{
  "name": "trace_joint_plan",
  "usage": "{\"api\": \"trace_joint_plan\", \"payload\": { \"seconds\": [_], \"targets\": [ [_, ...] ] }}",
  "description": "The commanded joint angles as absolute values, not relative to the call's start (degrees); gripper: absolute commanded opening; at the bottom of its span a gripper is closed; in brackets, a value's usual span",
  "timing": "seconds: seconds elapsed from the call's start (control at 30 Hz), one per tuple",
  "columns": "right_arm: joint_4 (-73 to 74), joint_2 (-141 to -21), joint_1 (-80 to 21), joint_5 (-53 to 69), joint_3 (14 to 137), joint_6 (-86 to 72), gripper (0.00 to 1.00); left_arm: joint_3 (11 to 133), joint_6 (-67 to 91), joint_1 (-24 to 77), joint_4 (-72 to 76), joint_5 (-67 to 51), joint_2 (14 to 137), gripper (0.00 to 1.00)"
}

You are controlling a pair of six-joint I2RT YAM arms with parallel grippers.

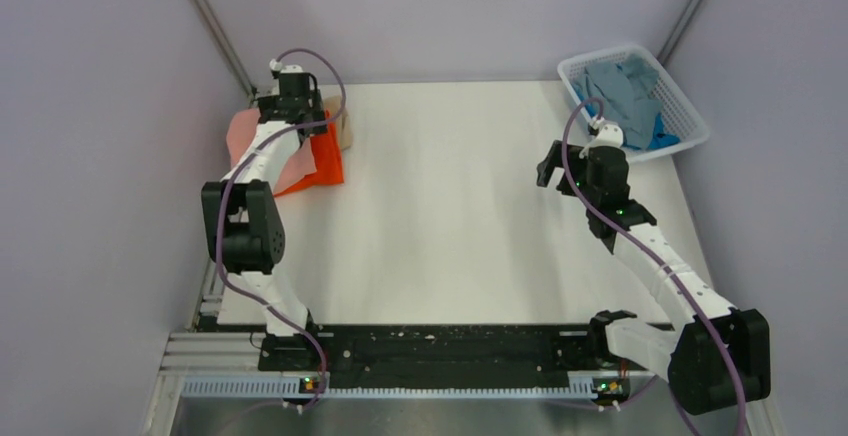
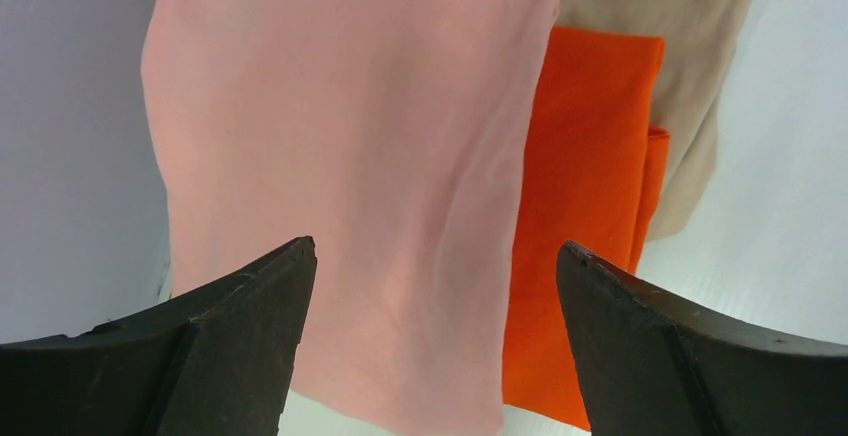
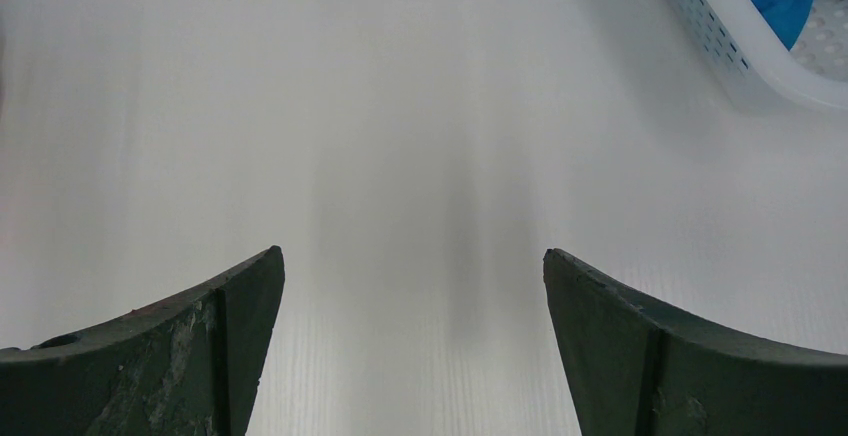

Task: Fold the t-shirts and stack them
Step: Put the neatly folded tshirt into the corner of the board with the left arm

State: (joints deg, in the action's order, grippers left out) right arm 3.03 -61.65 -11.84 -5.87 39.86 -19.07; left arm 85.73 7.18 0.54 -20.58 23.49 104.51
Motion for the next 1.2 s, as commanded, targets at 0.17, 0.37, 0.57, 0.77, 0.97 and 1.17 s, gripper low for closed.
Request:
{"api": "trace_joint_plan", "payload": {
  "seconds": [0.17, 0.37, 0.57, 0.77, 0.97, 1.17],
  "targets": [
    [1.91, -61.03, -11.86, -4.92, 42.1, -18.69, 0.99, 87.72, 5.41, 0.53, -24.26, 24.46, 108.72, 0.93],
    [2.3, -60.06, -11.84, -5.64, 41.94, -18.58, 0.99, 91.03, 6.25, 0.53, -26.23, 29.89, 112.9, 0.88],
    [2.45, -59.77, -11.85, -6.18, 41.92, -18.35, 0.99, 91.3, 6.11, 0.53, -25.57, 32.03, 113.71, 0.73],
    [2.74, -59.39, -11.86, -6.68, 41.93, -18.19, 0.99, 91.16, 5.45, 0.53, -25.52, 32.44, 114.45, 0.65],
    [2.81, -58.88, -11.81, -7.29, 41.85, -17.83, 0.99, 91.86, 5.42, 0.53, -25.52, 33.65, 116.55, 0.46],
    [2.92, -58.41, -11.84, -7.96, 41.66, -17.75, 0.99, 92.23, 5.82, 0.52, -25.75, 36.46, 114.74, 0.0]
  ]
}}
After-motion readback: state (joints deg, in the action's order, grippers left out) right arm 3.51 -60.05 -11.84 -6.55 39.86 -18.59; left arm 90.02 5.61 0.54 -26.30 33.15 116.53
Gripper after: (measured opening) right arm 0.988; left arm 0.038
